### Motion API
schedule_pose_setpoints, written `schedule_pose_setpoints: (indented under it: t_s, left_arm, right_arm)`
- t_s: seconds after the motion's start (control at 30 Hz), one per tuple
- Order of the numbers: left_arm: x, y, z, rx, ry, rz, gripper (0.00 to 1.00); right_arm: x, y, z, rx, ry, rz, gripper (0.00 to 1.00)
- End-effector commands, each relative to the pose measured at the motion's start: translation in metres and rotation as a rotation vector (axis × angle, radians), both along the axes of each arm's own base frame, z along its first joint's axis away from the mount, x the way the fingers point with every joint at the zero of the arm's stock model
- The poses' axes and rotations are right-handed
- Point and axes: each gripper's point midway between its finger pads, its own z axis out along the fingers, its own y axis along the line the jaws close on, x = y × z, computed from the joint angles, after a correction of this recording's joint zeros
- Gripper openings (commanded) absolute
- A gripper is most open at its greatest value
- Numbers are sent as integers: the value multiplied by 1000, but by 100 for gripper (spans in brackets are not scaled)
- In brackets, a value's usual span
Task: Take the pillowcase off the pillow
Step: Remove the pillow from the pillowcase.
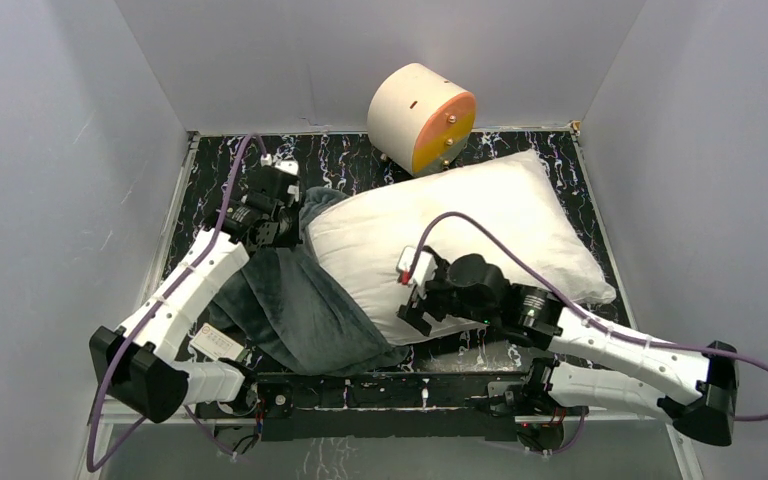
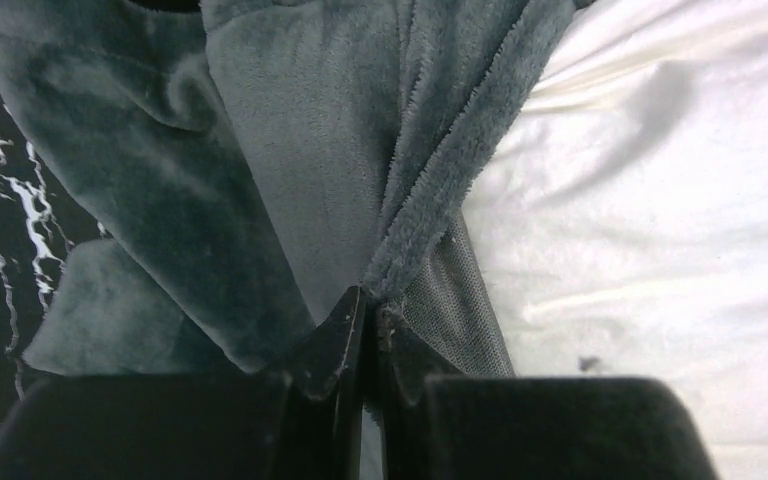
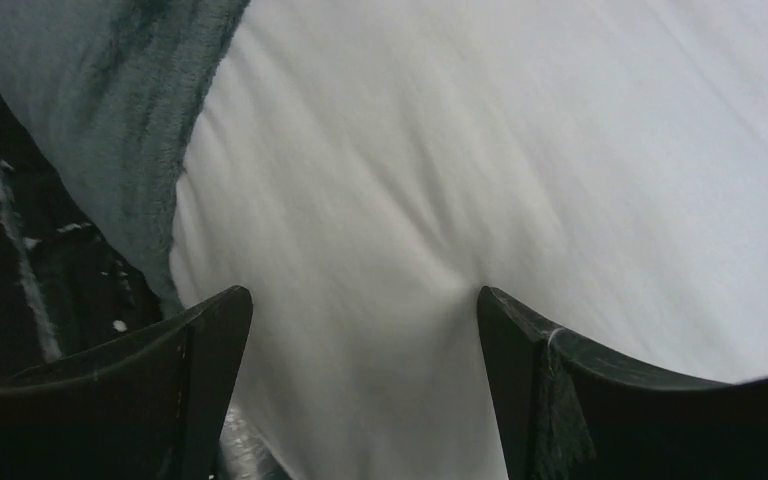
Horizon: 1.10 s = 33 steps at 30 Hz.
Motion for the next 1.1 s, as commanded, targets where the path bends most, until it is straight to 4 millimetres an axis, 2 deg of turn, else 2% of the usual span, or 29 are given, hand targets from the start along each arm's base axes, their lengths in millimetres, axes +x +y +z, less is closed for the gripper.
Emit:
schedule_pose_setpoints:
  t_s: [0.0, 0.03, 0.1, 0.13, 0.17, 0.2, 0.23, 0.3, 0.33, 0.4, 0.5, 0.53, 0.6, 0.67, 0.83, 0.93, 1.07]
  left_arm:
    - [-34, 9, -15, -46, 80, 48, 5]
    - [-38, 8, -16, -68, 82, 60, 7]
    - [-42, 6, -13, -108, 76, 87, 14]
    - [-43, 3, -8, -136, 64, 89, 16]
    - [-43, -2, -1, -171, 50, 82, 20]
    - [-44, -7, 6, -203, 35, 69, 28]
    - [-45, -10, 12, -231, 23, 63, 37]
    - [-48, -16, 24, -283, 10, 52, 47]
    - [-50, -20, 29, -315, 11, 49, 55]
    - [-57, -31, 39, -390, 20, 32, 71]
    - [-69, -48, 51, -503, 38, -12, 80]
    - [-73, -51, 52, -509, 41, -21, 81]
    - [-80, -48, 46, -456, 41, 1, 79]
    - [-92, -55, 38, -428, 50, -2, 77]
    - [-111, -68, 13, -408, 99, -13, 74]
    - [-112, -73, -5, -353, 94, 6, 71]
    - [-90, -71, -17, -305, -7, 83, 66]
  right_arm:
    - [32, 16, -11, -157, -354, 84, 91]
    - [46, 13, -19, -186, -370, 2, 90]
    - [76, 3, -27, -222, -379, -210, 69]
    - [82, 2, -33, -238, -365, -252, 61]
    - [83, 4, -37, -241, -342, -264, 52]
    - [82, 8, -38, -221, -315, -272, 42]
    - [81, 13, -36, -187, -283, -284, 28]
    - [79, 24, -30, -102, -204, -319, 3]
    - [78, 29, -27, -71, -164, -336, 0]
    - [78, 38, -26, -31, -89, -381, 0]
    - [88, 38, -26, 6, 39, -582, 0]
    - [92, 44, -21, 19, 64, -624, 0]
    - [96, 51, -24, 22, 121, -691, 0]
    - [102, 59, -24, 44, 171, -730, 0]
    - [112, 69, -16, 159, 313, -733, 0]
    - [109, 76, -8, 239, 392, -663, 0]
    - [100, 73, -4, 262, 415, -628, 0]
